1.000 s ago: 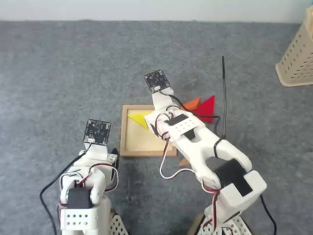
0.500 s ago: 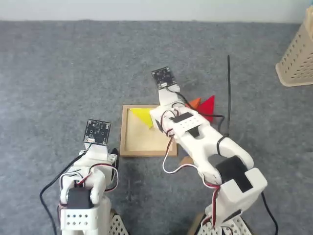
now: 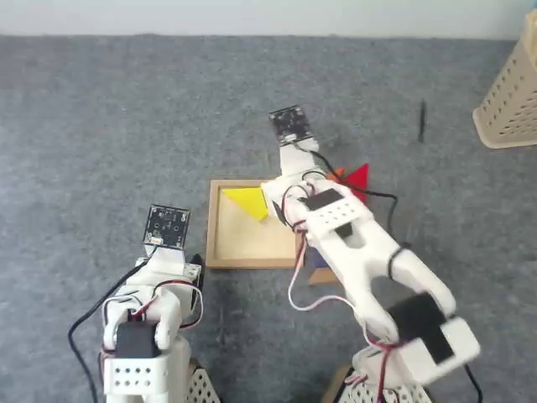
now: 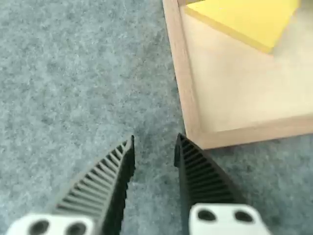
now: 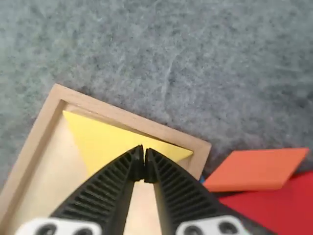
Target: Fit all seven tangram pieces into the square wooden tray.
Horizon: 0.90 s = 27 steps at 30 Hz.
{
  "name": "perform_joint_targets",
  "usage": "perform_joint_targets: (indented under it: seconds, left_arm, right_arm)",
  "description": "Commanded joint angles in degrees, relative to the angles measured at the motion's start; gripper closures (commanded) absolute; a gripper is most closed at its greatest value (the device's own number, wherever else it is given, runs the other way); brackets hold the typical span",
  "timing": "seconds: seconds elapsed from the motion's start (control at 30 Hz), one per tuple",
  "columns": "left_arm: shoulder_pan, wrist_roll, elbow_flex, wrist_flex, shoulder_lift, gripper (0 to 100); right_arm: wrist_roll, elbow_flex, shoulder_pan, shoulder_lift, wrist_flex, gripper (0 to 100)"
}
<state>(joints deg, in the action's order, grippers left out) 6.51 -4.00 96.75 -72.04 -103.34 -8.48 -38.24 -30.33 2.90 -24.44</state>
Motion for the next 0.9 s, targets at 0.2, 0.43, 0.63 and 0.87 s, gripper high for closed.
perform_joint_targets:
  seconds: [0.2, 0.43, 0.63, 0.87]
  left_arm:
    - [0.0, 0.4, -0.2, -0.3, -0.9, 87]
    - [0.0, 0.4, -0.2, -0.3, -0.9, 87]
    - [0.0, 0.4, -0.2, -0.3, -0.9, 87]
    - [0.0, 0.4, -0.2, -0.3, -0.9, 87]
  right_arm:
    - [-3.4, -5.6, 1.0, 9.8, -0.9, 98.6]
    - [-3.4, -5.7, 1.1, 9.8, -1.2, 98.6]
    - [-3.4, -6.0, 1.7, 9.8, -1.1, 98.6]
    - [-3.4, -5.9, 5.4, 9.8, -0.7, 98.7]
